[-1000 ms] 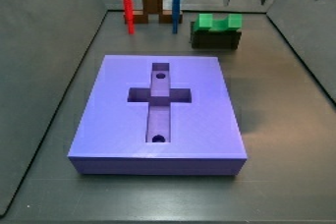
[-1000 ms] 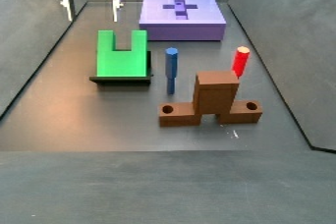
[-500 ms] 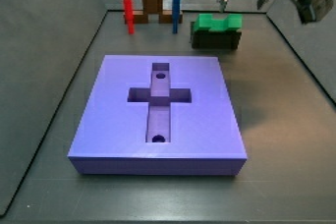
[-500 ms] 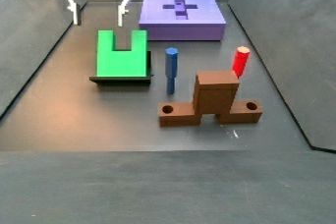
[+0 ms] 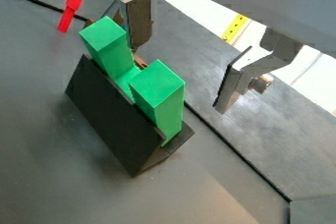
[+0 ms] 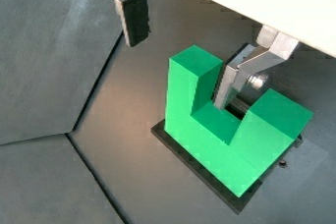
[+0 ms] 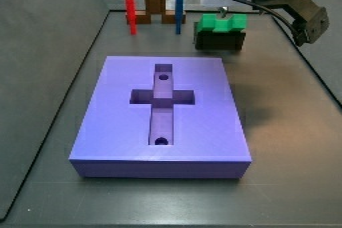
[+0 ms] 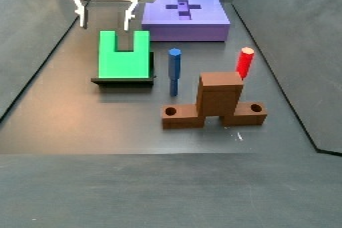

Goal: Pick up the green object. Move up. Place the green object on the fixture. Regrasp the green object. Move to above the board. Insert the green object.
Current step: Regrasp the green object.

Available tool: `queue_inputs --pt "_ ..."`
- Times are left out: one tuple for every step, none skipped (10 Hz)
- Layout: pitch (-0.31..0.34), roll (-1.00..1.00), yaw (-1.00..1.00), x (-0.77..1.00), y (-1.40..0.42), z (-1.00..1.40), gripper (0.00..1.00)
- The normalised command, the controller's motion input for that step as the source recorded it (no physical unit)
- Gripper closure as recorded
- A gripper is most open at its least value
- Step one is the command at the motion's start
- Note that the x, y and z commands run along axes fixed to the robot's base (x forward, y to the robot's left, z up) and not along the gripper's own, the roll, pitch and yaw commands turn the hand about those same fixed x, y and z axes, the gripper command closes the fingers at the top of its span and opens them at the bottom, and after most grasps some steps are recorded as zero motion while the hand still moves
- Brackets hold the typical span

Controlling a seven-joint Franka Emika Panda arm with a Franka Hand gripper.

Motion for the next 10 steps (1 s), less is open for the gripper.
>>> queue_inputs --pt "0.134 0.20 0.00 0.16 0.00 -0.08 0.00" --pt "0.451 0.26 0.00 0.48 0.00 -0.07 0.00" --pt "0.486 0.11 0.00 0.58 0.00 -0.11 0.00" --pt "0.386 0.00 0.00 0.48 0.00 -0.14 0.00" --pt "0.100 -0.05 0.03 0.34 0.00 -0.09 0.00" --pt "0.000 0.00 0.27 0.29 -0.17 -0.02 0.00" --pt "0.000 0.00 0.29 0.39 -0.12 -0.04 0.00" --pt "0.000 0.00 0.24 0.46 -0.13 -0.07 0.00" --pt "0.069 0.23 0.23 0.22 0.00 -0.17 0.00" --pt "0.131 0.19 0.13 0.25 0.05 -0.27 0.00"
